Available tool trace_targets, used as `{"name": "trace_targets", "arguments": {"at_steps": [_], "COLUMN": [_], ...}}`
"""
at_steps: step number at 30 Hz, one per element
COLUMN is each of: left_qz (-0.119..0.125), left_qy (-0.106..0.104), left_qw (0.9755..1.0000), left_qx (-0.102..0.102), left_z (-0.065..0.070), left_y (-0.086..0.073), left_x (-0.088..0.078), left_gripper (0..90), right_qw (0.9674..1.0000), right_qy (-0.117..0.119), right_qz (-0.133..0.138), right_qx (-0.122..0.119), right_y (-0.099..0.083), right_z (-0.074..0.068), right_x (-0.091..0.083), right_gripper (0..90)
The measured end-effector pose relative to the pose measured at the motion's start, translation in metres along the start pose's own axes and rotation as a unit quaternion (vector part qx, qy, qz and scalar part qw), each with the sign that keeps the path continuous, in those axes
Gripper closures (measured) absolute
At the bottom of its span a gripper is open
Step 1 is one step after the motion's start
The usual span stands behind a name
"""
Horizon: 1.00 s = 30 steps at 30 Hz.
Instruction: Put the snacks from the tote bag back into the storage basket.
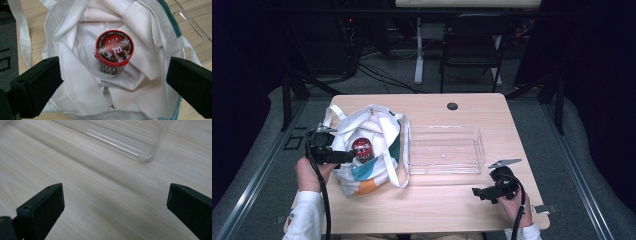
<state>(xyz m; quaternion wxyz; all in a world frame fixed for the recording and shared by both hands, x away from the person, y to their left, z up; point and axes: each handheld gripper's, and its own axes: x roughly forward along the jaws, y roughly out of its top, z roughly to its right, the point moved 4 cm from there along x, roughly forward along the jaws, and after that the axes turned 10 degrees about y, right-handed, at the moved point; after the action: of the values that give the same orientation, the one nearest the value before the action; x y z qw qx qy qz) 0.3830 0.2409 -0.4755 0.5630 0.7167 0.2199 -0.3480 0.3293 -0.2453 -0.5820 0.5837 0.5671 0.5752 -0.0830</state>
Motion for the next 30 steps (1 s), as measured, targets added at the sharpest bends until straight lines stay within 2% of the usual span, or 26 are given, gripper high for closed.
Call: {"name": "trace_targets", "arguments": {"at_steps": [5, 9, 13, 20, 30], "left_qz": [-0.001, -0.012, -0.019, -0.048, -0.084], "left_qy": [0.003, 0.000, 0.006, 0.002, 0.009], "left_qw": [1.0000, 0.9999, 0.9997, 0.9986, 0.9958], "left_qx": [0.005, 0.008, 0.011, 0.020, 0.035], "left_z": [0.002, 0.004, 0.009, 0.015, 0.019], "left_y": [0.007, 0.013, 0.019, 0.028, 0.034], "left_x": [0.006, 0.012, 0.020, 0.034, 0.057], "left_gripper": [0.0, 0.0, 0.0, 0.0, 0.0], "right_qw": [1.0000, 1.0000, 1.0000, 1.0000, 1.0000], "right_qy": [-0.001, 0.000, 0.000, 0.000, 0.002], "right_qz": [-0.001, -0.003, -0.003, 0.000, 0.002], "right_qx": [-0.001, 0.001, 0.001, 0.002, 0.001], "right_y": [0.000, 0.000, 0.000, 0.000, -0.001], "right_z": [0.000, 0.000, 0.000, 0.000, 0.001], "right_x": [0.000, 0.001, 0.001, 0.000, -0.001], "right_gripper": [0.9, 1.0, 1.0, 1.1, 1.2]}}
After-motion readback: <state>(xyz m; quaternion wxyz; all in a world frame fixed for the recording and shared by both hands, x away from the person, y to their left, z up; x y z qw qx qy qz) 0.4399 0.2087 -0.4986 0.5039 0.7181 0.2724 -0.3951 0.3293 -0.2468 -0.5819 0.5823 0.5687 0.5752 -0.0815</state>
